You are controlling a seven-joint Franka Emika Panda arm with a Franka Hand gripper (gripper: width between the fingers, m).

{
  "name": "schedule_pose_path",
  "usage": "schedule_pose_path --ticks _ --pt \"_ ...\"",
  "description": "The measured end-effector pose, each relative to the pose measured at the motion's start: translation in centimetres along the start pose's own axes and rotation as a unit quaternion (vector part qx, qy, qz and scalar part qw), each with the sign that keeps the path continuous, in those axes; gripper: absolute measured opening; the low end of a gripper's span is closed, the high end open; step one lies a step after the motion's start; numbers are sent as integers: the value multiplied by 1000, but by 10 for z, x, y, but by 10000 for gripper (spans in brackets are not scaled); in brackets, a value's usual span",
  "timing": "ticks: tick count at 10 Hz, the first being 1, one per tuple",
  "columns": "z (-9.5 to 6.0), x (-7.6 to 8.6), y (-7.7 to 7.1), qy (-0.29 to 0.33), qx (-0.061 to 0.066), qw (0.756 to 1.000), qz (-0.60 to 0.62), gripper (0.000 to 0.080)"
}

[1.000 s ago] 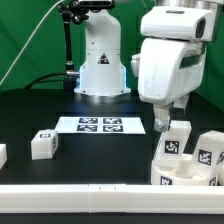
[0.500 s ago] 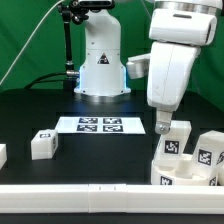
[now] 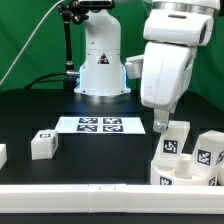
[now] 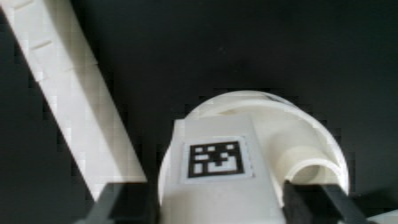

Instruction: Assemble stool

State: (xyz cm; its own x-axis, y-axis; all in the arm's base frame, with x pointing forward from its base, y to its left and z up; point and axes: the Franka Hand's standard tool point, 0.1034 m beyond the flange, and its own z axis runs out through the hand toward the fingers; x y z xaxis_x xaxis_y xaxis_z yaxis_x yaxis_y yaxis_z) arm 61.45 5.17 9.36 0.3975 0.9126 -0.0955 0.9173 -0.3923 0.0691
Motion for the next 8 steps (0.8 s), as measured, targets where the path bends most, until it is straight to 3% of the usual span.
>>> schedule_pose_path --ticks 4,8 --pt "1 -6 0 -4 7 981 195 333" --pt "2 -7 0 6 4 923 384 333"
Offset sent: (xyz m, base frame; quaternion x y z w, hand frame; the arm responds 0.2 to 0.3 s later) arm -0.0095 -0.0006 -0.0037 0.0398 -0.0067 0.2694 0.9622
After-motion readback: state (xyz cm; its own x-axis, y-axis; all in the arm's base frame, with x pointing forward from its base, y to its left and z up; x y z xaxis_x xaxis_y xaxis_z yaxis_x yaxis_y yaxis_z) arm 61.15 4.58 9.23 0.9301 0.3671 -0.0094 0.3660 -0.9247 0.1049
